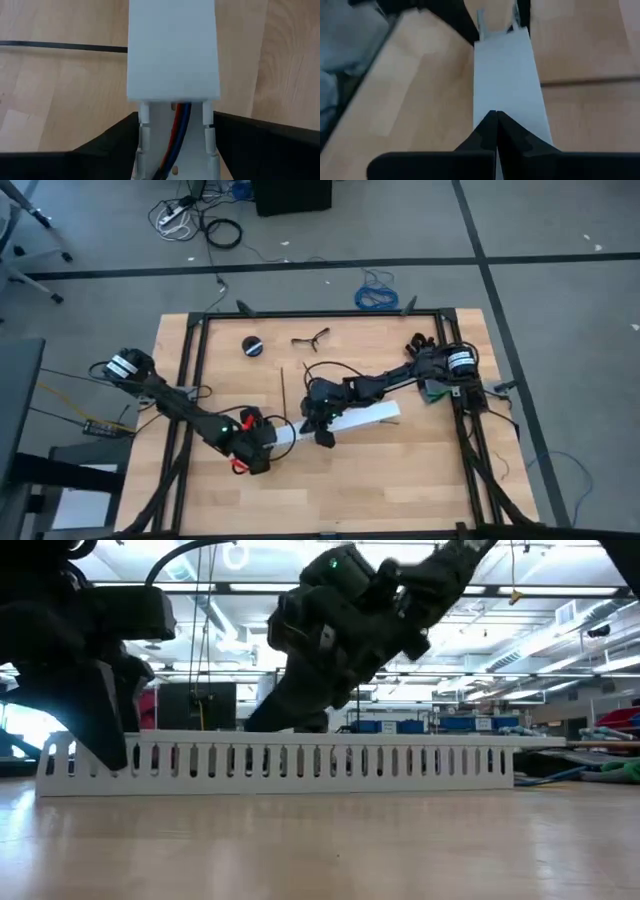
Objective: Ziptie cables
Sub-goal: Close the white cable duct
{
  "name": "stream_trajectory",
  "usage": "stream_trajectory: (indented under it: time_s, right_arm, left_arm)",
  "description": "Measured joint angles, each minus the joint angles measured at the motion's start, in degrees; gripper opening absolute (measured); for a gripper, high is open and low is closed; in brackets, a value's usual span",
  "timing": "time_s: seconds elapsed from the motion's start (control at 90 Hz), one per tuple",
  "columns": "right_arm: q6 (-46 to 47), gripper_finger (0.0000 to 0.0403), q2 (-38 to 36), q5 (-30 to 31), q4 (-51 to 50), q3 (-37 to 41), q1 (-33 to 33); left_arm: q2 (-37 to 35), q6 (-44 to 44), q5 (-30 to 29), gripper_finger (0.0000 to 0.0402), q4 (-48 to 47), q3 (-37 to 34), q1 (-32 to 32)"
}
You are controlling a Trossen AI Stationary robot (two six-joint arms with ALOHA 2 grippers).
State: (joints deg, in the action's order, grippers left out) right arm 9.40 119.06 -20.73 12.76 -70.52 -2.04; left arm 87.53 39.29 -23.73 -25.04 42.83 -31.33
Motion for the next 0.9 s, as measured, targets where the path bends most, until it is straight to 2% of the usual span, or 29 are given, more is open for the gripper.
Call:
stream_trajectory:
  time_s: [0.156, 0.389, 0.478, 0.656, 0.822, 0.9]
  right_arm:
    - [0.5, 0.0000, 2.6, -1.8, 2.4, -1.9, 0.1]
    - [-0.5, 0.0000, 1.3, -2.0, 2.2, -2.4, 0.0]
    - [-1.2, 0.0000, -0.4, -1.5, -0.7, -2.4, -0.1]
    - [-2.2, 0.0000, -4.3, 3.1, -10.1, -2.4, -0.3]
    - [-1.7, 0.0000, -4.5, 4.3, -16.8, -2.5, -0.3]
    - [-1.5, 0.0000, -3.5, 4.5, -16.2, -2.6, -0.4]
  left_arm:
    - [0.0, 0.0, 0.0, 0.0225, 0.2, 0.0, 0.0]
    - [0.0, 0.0, 0.4, 0.0225, 1.4, 0.0, 0.1]
    - [0.0, 0.0, 0.6, 0.0225, 1.7, 0.0, 0.1]
    - [0.0, 0.0, 0.6, 0.0225, 1.4, 0.0, 0.1]
    - [0.0, -0.2, 0.6, 0.0225, 1.3, 0.0, 0.1]
    - [0.0, -0.3, 0.6, 0.0225, 1.0, 0.0, 0.1]
